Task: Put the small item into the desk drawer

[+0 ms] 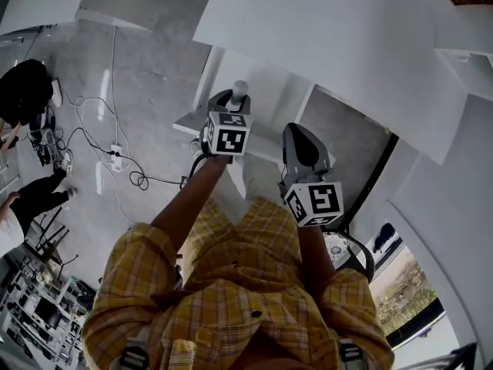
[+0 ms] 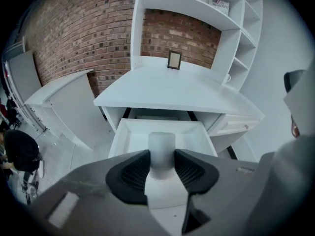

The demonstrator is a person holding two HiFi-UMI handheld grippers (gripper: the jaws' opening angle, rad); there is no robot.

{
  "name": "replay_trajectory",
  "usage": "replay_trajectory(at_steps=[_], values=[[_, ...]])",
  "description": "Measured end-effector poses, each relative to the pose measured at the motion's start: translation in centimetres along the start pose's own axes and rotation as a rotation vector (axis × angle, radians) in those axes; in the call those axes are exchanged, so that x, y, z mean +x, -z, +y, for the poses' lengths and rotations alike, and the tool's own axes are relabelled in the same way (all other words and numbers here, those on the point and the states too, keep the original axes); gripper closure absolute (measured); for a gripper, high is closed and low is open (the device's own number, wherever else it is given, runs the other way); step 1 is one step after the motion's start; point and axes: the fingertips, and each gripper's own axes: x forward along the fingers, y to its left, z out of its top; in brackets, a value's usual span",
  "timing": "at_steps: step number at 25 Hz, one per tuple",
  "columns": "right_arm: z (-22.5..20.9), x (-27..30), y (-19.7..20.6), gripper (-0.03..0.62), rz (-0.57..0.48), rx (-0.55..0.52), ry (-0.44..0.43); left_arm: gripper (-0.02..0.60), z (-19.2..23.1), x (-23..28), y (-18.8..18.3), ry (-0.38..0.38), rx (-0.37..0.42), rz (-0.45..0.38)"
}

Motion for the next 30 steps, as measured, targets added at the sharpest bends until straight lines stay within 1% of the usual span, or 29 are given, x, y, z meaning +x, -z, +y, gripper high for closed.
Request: replay_trajectory(at_steps=[3,8,20,30], values=[[-0.1,-0.2,0.2,0.595,0.006,0.004,0.003,0.413,-0.1,0.9,0.4,-0.001,0.029,0.025],[-0.7,-0.1,0.7,0.595,0.022,0.014,0.012,0.413,-0.1,3.0,0.9,0.007,0.039,0.065],[-1.5,0.3,1.8,0.595,0.05,0.029,0.026,0.413,0.4,7.7,3.4,0.036,0.021,0.197],[-1.7,0.8,2.5,0.595,0.06,0.046,0.038,0.411,1.0,10.6,5.1,0.048,0.016,0.272]])
